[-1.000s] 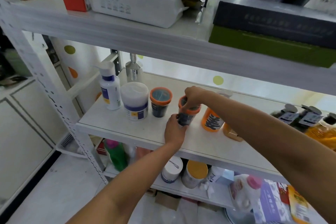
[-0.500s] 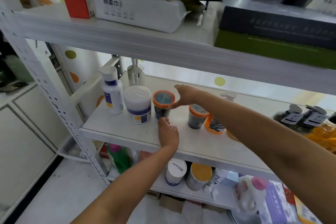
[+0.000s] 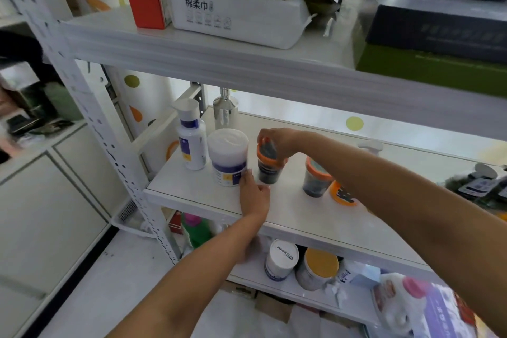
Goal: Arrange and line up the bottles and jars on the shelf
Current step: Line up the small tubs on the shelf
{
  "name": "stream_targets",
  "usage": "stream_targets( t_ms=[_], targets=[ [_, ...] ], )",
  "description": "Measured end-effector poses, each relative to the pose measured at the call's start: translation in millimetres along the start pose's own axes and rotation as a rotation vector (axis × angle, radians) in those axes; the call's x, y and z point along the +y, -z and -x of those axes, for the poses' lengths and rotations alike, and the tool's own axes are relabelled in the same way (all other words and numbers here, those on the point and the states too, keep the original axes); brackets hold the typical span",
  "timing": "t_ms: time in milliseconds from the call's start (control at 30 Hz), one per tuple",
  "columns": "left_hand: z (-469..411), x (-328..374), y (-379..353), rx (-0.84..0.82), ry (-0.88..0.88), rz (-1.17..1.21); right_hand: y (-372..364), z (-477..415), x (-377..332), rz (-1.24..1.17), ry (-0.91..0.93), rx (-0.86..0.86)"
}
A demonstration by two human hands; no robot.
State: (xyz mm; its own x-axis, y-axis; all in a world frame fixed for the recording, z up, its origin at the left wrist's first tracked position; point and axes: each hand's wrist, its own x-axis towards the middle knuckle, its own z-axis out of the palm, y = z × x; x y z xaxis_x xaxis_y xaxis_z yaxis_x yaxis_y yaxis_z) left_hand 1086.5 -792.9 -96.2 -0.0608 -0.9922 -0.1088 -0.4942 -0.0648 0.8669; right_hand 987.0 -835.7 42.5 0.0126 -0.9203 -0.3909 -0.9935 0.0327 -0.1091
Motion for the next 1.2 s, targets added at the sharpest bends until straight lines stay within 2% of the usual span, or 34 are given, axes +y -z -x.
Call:
stream_targets(
  t_ms=[133,267,433,633,800,933,1200],
  targets=[
    [-4,-1,3,-0.069,-0.024,-0.055,-2,3,8,0.026,0.030,-0.030],
    [-12,-3,6,-0.154,-0.059,-0.092,-5,0,9,0.053,-0.085,0.061],
    [-19,2,12,-0.255,-0.109,-0.095,4,1,6,0.063,-0.041,-0.013],
    [-17,4,11,-0.253,-0.131,-0.126,3,8,12,0.045,-0.088,-0.014],
    [-19,7,8,-0.254,-0.133,-0.095,6,26,43,0.193,-0.282,-0.118],
    [-17,10,0,-0.212,-0.110,-0.109,-3,37,56,0.189,-0.377,-0.168],
    [-14,13,-4,-0.212,-0.135,-0.226,-11,43,62,0.211,-0.284,-0.113]
  ],
)
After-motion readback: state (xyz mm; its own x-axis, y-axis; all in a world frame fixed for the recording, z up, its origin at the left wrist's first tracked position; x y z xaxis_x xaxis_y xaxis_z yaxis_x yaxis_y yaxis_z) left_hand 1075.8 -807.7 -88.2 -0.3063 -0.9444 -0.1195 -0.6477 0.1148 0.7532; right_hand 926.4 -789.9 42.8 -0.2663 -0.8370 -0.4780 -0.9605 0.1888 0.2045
